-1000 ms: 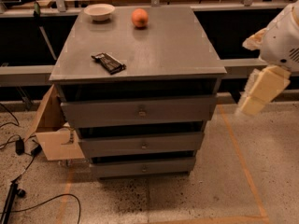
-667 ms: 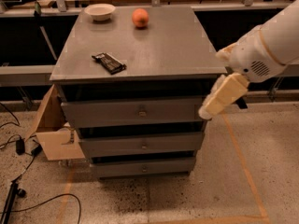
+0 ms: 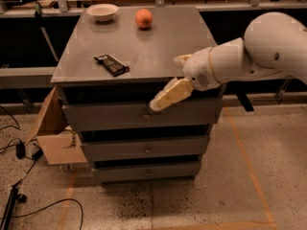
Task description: Move rxbar chocolate near orange
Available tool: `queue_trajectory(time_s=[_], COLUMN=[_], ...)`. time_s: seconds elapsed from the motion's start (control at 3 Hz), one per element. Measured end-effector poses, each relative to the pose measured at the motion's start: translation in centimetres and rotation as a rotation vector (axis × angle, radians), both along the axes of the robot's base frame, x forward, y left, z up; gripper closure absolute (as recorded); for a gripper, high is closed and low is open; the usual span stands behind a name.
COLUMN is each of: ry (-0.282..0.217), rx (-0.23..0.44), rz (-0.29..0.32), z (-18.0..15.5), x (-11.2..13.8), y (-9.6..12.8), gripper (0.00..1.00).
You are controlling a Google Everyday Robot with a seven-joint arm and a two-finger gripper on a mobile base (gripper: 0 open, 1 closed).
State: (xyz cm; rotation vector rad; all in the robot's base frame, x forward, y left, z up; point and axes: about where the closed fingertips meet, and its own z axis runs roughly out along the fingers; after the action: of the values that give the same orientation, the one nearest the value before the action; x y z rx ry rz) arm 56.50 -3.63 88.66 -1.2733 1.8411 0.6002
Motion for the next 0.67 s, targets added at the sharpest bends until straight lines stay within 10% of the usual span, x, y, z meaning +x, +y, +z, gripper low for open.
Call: queue_trajectory(time_s=[0.67], ry=[-0.052], rx=[0.011], rz=[0.005], z=[0.2], x=[3.6], y=[5.1], gripper=[0.00])
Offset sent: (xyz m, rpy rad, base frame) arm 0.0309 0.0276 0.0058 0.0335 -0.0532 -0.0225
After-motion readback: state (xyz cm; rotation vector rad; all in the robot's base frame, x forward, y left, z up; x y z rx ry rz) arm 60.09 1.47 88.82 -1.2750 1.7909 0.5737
